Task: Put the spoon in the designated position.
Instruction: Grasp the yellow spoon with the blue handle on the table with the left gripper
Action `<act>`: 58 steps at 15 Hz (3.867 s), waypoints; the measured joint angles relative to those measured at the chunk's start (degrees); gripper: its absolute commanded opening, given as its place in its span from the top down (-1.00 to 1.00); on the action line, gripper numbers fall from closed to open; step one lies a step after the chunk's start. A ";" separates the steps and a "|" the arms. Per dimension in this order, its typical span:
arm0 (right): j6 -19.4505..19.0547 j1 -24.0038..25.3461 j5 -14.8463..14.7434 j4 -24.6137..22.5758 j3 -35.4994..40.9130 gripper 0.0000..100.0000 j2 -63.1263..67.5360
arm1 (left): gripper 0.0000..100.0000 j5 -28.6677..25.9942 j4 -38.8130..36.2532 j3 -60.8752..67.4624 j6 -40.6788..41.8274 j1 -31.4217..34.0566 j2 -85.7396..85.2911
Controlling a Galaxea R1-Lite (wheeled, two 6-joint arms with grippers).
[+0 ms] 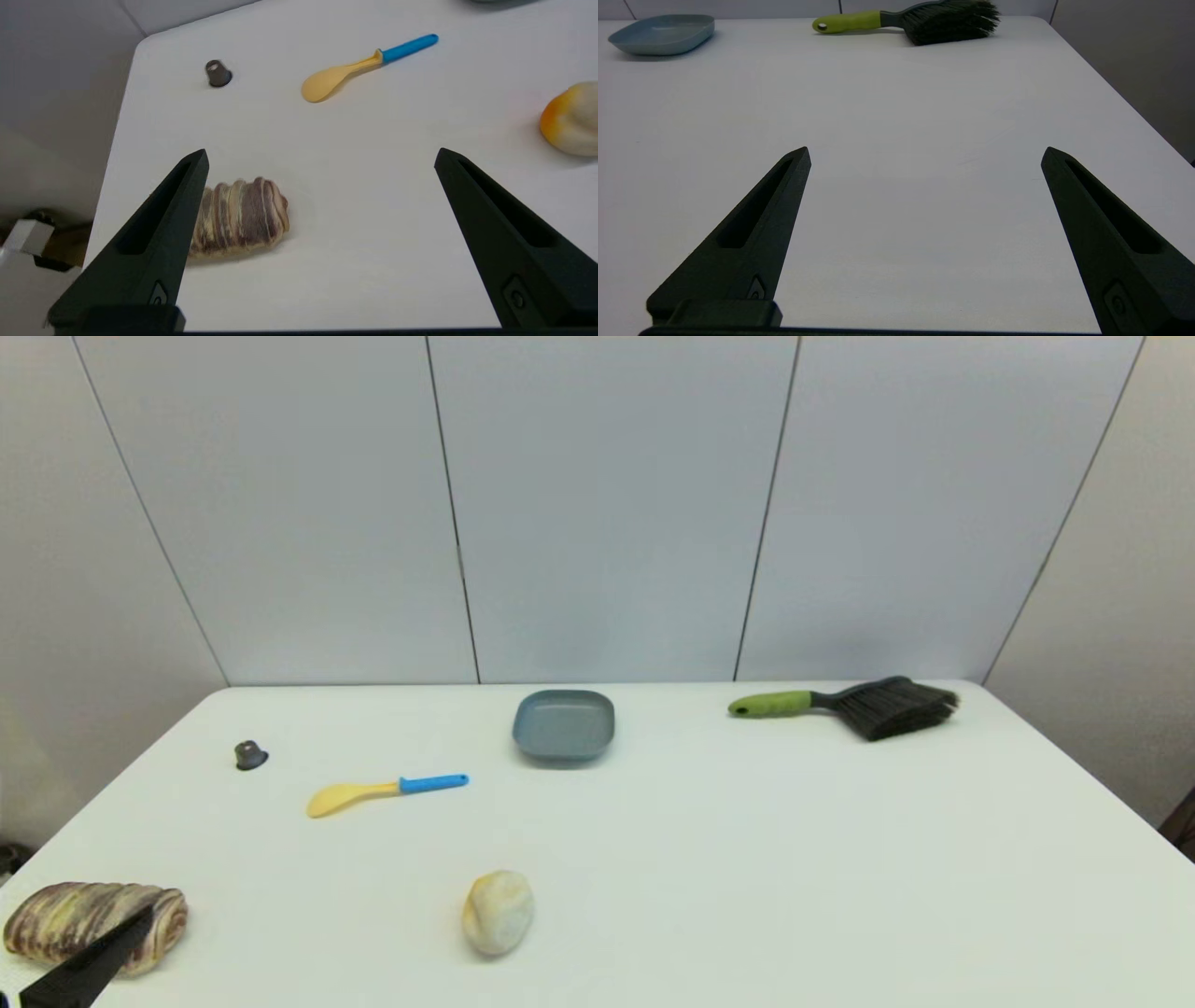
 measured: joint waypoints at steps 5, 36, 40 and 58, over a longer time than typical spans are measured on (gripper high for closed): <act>0.00 0.00 0.00 0.02 0.00 -1.00 0.00 | -1.00 -4.96 0.30 -6.47 2.12 -1.38 12.26; 0.00 0.00 0.00 0.02 0.02 -1.00 0.00 | -1.00 -31.56 17.97 -46.23 42.46 2.80 71.21; 0.05 0.00 0.00 0.02 0.02 -1.00 0.00 | -1.00 -31.56 22.21 -48.59 42.90 1.50 74.35; 0.02 0.00 0.02 0.02 0.02 -1.00 0.00 | -1.00 -27.76 27.34 -61.88 37.61 1.96 85.02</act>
